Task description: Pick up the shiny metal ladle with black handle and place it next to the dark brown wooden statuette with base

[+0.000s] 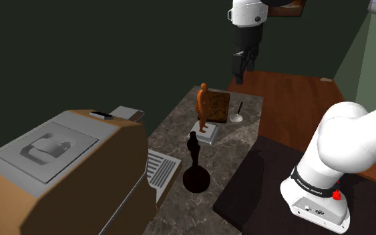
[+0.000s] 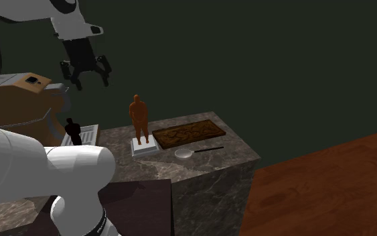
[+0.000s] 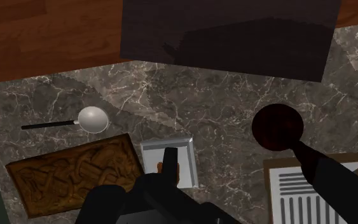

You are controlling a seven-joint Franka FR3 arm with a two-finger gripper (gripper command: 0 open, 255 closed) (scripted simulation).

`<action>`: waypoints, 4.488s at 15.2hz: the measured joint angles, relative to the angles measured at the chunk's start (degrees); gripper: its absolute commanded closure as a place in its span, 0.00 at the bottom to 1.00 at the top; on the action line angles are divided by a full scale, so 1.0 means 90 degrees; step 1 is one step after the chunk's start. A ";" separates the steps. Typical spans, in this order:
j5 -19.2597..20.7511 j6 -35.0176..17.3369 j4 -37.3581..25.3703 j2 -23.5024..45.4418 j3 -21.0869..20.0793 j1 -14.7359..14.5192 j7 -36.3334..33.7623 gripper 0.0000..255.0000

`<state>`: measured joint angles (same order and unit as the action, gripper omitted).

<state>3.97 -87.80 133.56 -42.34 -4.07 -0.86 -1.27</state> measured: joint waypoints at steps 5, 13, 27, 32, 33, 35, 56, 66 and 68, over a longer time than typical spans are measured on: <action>0.0074 -0.0654 0.0251 0.0326 0.0149 0.0247 -0.0254 0.00; 0.0220 -0.2309 0.0687 0.1313 0.0528 0.0867 -0.0948 0.00; 0.0170 -0.5055 0.0555 0.3770 0.1302 0.1784 -0.1986 0.00; -0.0115 -0.5935 0.0320 0.4747 0.1597 0.2053 -0.2165 0.00; -0.0210 -0.6074 0.0197 0.4984 0.1641 0.2100 -0.2187 0.00; -0.0407 -0.6316 0.0005 0.5373 0.1722 0.2207 -0.2217 0.00; -0.2494 -0.8059 -0.1882 0.8756 0.1426 0.3776 -0.1931 0.00; -0.2531 -0.8146 -0.1924 0.8882 0.1390 0.3820 -0.1905 1.00; -0.2531 -0.8144 -0.1920 0.8877 0.1403 0.3833 -0.1901 1.00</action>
<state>-18.81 -161.09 116.28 37.55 8.56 33.64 -18.38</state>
